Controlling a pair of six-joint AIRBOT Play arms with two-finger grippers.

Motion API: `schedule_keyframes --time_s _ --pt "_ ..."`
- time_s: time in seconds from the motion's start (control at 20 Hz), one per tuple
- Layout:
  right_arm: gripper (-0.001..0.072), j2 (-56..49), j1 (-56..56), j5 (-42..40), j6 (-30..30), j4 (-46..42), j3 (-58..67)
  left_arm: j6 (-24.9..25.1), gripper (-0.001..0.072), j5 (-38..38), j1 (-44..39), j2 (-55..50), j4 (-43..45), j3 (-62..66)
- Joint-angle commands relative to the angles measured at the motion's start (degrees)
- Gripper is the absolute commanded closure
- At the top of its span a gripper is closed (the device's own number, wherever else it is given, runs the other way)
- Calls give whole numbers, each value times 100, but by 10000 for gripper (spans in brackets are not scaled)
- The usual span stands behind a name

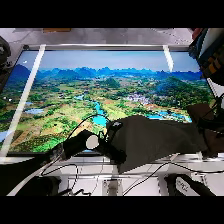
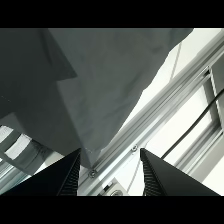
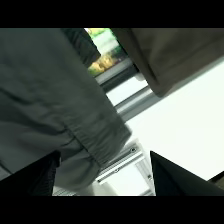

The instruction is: Fold the clothes and pants, and hang the long-sleeved shirts on hangers.

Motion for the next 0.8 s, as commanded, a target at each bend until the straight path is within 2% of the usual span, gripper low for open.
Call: schedule_keyframes --time_s 0.0,0.15,0.25,0.3,0.4,0.5,0.6,0.7,0.75 --pt "85 122 -173 -439 -317 -304 -111 0 267 37 4 -2 0 -2" --pt "105 120 -170 -890 -319 -431 -101 0 266 37 7 -2 328 -2" --pt "234 122 -170 -1196 -343 -426 -101 -7 267 11 129 22 949 -2" --pt "238 122 -170 -1399 -376 -426 -101 -4 269 -81 313 52 1075 -2" --pt "238 120 -170 -1744 -629 -424 -101 -7 271 -227 918 188 1366 -2" --pt "238 120 -173 -2035 -863 -428 -101 -4 364 -227 1812 317 1432 -2" --pt "238 120 -173 -2310 -951 -426 -101 55 381 -393 2677 304 1325 -11" --pt "238 109 -173 -2570 -951 -411 -103 688 381 -745 3123 160 785 -55" --pt "238 87 -173 -2656 -951 -374 -103 1250 380 -911 3220 57 201 -101"
